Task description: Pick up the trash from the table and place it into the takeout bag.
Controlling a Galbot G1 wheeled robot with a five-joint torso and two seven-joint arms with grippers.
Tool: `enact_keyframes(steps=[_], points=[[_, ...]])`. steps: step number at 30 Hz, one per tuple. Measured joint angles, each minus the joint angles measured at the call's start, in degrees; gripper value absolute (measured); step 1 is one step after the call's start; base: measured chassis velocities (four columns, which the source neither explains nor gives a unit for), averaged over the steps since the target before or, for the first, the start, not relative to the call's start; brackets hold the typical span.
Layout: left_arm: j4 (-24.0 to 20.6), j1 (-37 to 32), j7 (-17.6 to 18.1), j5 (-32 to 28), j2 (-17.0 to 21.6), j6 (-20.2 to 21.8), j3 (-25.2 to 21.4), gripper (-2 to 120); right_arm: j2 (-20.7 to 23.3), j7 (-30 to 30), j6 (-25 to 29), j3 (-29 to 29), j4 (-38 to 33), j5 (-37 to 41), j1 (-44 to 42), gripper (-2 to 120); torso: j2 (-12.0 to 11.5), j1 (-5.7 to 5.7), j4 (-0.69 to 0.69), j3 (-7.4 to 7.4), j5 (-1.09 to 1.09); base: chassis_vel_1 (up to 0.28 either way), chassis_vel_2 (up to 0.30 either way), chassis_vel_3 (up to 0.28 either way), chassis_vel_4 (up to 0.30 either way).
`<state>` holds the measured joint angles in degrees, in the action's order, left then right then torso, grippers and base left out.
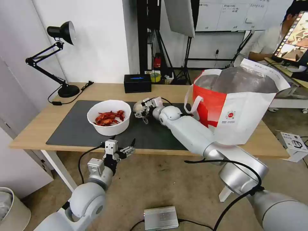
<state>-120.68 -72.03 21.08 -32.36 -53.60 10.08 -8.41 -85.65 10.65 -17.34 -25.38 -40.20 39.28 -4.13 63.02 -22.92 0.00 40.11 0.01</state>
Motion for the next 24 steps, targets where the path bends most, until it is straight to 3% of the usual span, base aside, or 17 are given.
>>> enact_keyframes(steps=[5, 16, 18, 24], points=[[0.05, 0.01, -0.05, 0.02, -0.01, -0.06, 0.10, 100, 0.01, -0.16, 0.00, 0.57, 0.51, -0.36, -0.02, 89, 0.00, 0.00, 0.00, 0.00, 0.00, 0.000, 0.000, 0.000, 0.000], [0.22, 0.28, -0.08, 0.02, 0.15, -0.25, 0.43, 100, 1.68, -1.13, -0.44, 0.69, -0.94, -0.29, -0.92, 45, 0.00, 0.00, -0.01, 0.00, -0.01, 0.000, 0.000, 0.000, 0.000], [0.22, 0.34, -0.08, 0.02, 0.16, -0.26, 0.47, 100, 2.02, -1.51, -0.69, 0.67, -1.44, -0.22, -1.03, 42, 0.00, 0.00, -0.01, 0.00, -0.01, 0.000, 0.000, 0.000, 0.000], [0.06, 0.46, -0.04, -0.05, 0.49, -0.28, 0.49, 100, 5.07, -4.31, -2.51, 0.83, -7.02, 1.59, -2.21, 18, 0.00, 0.00, 0.00, 0.00, -0.01, 0.000, 0.000, 0.000, 0.000]])
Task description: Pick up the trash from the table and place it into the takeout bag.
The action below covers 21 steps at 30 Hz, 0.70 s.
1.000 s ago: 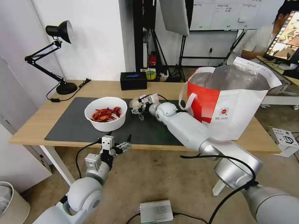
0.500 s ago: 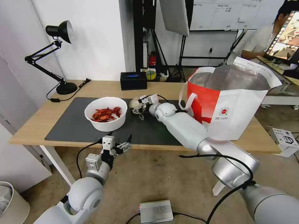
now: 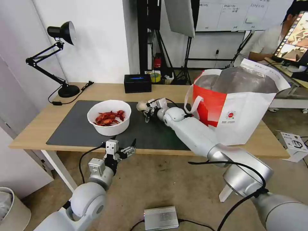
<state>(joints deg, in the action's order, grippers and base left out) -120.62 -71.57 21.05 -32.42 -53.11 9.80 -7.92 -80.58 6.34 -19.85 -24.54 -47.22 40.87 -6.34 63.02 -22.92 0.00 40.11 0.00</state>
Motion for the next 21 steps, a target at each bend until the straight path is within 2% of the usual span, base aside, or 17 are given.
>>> enact_keyframes(steps=[2, 5, 6, 7, 13, 14, 15, 18, 21], points=[[-0.12, -0.03, 0.00, -0.01, 0.09, -0.02, -0.04, 100, 1.23, -1.01, -0.69, 0.03, -2.57, 0.78, -0.34, 13, 0.00, 0.00, 0.00, 0.00, 0.00, 0.000, 0.000, 0.000, 0.000], [-0.32, -0.13, 0.03, -0.02, 0.18, -0.21, -0.14, 100, 5.16, -5.68, -3.67, 0.04, -10.65, 3.97, -1.41, 6, 0.00, 0.00, 0.00, 0.00, 0.00, 0.000, 0.000, 0.000, 0.000], [-0.45, -0.15, 0.04, -0.02, 0.18, -0.25, -0.14, 100, 7.17, -8.35, -5.15, 0.07, -14.76, 5.83, -2.02, 5, 0.00, 0.00, 0.00, 0.00, 0.00, 0.000, 0.000, 0.000, 0.000], [-0.45, -0.15, 0.04, -0.02, 0.18, -0.25, -0.14, 100, 7.17, -8.35, -5.15, 0.07, -14.76, 5.83, -2.02, 5, 0.00, 0.00, 0.00, 0.00, 0.00, 0.000, 0.000, 0.000, 0.000], [-0.91, -0.25, 0.20, -0.02, 0.22, -0.28, -0.10, 100, 14.13, -15.14, -8.41, 1.79, -29.64, 10.64, -5.97, 5, 0.00, 0.01, 0.00, 0.00, -0.01, 0.000, 0.000, 0.000, 0.000], [-1.01, -0.24, 0.22, -0.02, 0.36, -0.28, -0.11, 100, 15.47, -15.82, -8.65, 2.28, -32.64, 11.34, -7.14, 5, 0.00, 0.01, 0.00, 0.00, -0.01, 0.000, 0.000, 0.000, 0.000], [-1.01, -0.24, 0.22, -0.02, 0.36, -0.28, -0.11, 100, 15.47, -15.82, -8.65, 2.28, -32.64, 11.34, -7.14, 5, 0.00, 0.01, 0.00, 0.00, -0.01, 0.000, 0.000, 0.000, 0.000], [-1.15, -0.36, 0.30, -0.11, 0.73, -0.28, -0.27, 100, 19.78, -17.08, -9.14, 3.99, -40.79, 12.17, -11.41, 5, 0.00, 0.01, 0.01, 0.00, -0.01, 0.000, 0.000, 0.000, 0.000], [-1.16, -0.37, 0.32, -0.19, 0.80, -0.28, -0.36, 100, 22.21, -18.08, -9.43, 5.06, -44.96, 12.37, -13.77, 5, 0.00, 0.01, 0.00, -0.01, -0.01, 0.000, 0.000, 0.000, 0.000]])
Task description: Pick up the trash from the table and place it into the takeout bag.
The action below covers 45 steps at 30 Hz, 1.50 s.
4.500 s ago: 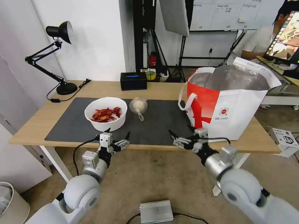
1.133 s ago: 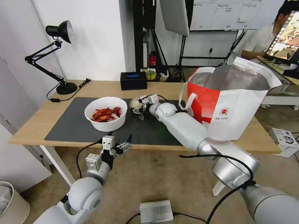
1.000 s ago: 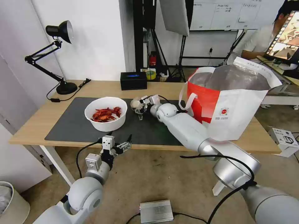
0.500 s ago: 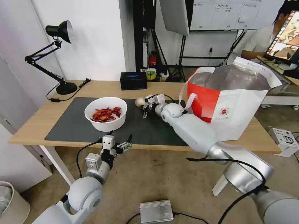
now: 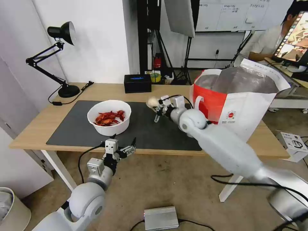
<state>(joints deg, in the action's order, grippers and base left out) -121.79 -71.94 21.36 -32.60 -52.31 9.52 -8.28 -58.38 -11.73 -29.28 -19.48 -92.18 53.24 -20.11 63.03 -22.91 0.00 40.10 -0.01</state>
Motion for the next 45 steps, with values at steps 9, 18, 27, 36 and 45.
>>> enact_keyframes(steps=[9, 18, 27, 36, 45], points=[[0.21, 0.12, 0.04, -0.12, 0.41, -0.05, -0.18, 100, 8.57, -1.42, -0.45, 9.28, -15.08, 0.29, -12.22, 5, 0.00, 0.00, 0.00, 0.00, 0.00, 0.000, 0.000, 0.000, 0.000], [-0.15, -0.26, 0.02, -0.08, 0.69, -0.08, -0.34, 100, 16.36, -0.36, -0.38, 18.85, -27.10, -0.04, -22.45, 5, 0.00, 0.00, 0.01, 0.00, 0.01, 0.000, 0.000, 0.000, 0.000], [-2.17, -3.55, 0.10, 0.68, 0.40, -0.08, -2.67, 100, 19.39, -2.20, -1.86, 19.77, -33.97, 0.73, -22.90, 5, 0.00, 0.00, 0.00, 0.00, 0.02, 0.000, 0.000, 0.000, 0.000], [-5.16, -9.16, 0.12, 2.05, -1.09, -0.12, -7.50, 100, 18.44, -4.47, 5.49, 21.90, -35.02, -6.87, -23.11, 5, 0.00, 0.00, -0.02, 0.00, 0.02, 0.000, 0.000, 0.000, 0.000], [-5.88, -10.57, 0.12, 3.24, -2.07, -0.16, -7.67, 100, 19.47, -11.13, 12.81, 28.58, -34.04, -11.91, -21.82, 5, 0.00, -0.01, -0.01, 0.00, 0.01, 0.000, 0.000, 0.000, 0.000]])
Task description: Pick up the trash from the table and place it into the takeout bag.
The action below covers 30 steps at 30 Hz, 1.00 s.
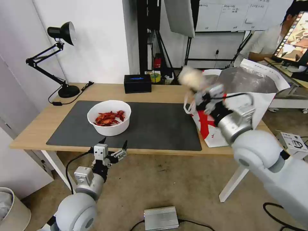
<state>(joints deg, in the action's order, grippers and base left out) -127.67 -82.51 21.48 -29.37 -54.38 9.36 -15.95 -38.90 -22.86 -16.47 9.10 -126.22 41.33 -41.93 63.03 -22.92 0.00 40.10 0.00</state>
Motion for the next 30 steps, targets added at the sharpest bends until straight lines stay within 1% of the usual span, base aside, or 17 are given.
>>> enact_keyframes(steps=[4, 7, 12, 16, 19, 24, 27, 30], points=[[0.07, 0.17, 0.00, 0.07, -0.03, -0.01, 0.19, 100, 1.10, -1.05, -0.42, 1.74, 0.90, 1.29, 0.57, 5, 0.00, 0.00, 0.00, 0.00, 0.00, 0.000, 0.000, 0.000, 0.000], [0.55, 0.86, 0.00, 0.06, -0.06, -0.04, 0.78, 100, 2.31, -1.77, -0.80, 3.77, 2.93, 2.62, 0.96, 5, 0.00, 0.00, 0.00, 0.00, -0.01, 0.000, 0.000, 0.000, 0.000], [0.65, 1.18, -0.01, 0.04, -0.21, -0.05, 1.16, 100, 2.92, -2.39, -1.07, 4.99, 5.27, 3.77, 1.34, 5, 0.00, 0.00, 0.00, 0.01, 0.00, 0.000, 0.000, 0.000, 0.000], [0.78, 1.30, -0.01, 0.00, -0.17, -0.08, 1.31, 100, 3.62, -2.45, -2.15, 5.81, 8.01, 6.86, 1.88, 5, 0.00, 0.00, 0.00, 0.00, 0.00, 0.000, 0.000, 0.000, 0.000], [0.82, 1.38, -0.04, -0.10, 0.17, -0.15, 1.40, 100, 3.91, -3.44, -3.69, 6.14, 9.88, 11.33, 2.13, 5, 0.00, 0.00, 0.00, 0.01, 0.00, 0.000, 0.000, 0.000, 0.000], [0.25, 1.06, -0.05, -0.12, 0.32, -0.17, 1.34, 100, 3.91, -5.88, -5.51, 6.46, 10.49, 14.88, 2.19, 5, -0.01, 0.00, 0.01, 0.01, 0.00, 0.000, 0.000, 0.000, 0.000], [-0.74, -0.06, -0.06, 0.12, 0.25, -0.22, 0.80, 100, 3.91, -8.42, -7.39, 7.17, 10.33, 18.21, 1.88, 5, -0.01, 0.00, 0.00, 0.01, 0.00, 0.000, 0.000, 0.000, 0.000], [-0.97, -0.46, -0.08, 0.34, 0.19, -0.31, 0.65, 100, 4.00, -9.24, -7.73, 7.34, 10.13, 19.03, 1.81, 5, 0.00, 0.00, 0.00, 0.00, 0.00, 0.000, 0.000, 0.000, 0.000]])
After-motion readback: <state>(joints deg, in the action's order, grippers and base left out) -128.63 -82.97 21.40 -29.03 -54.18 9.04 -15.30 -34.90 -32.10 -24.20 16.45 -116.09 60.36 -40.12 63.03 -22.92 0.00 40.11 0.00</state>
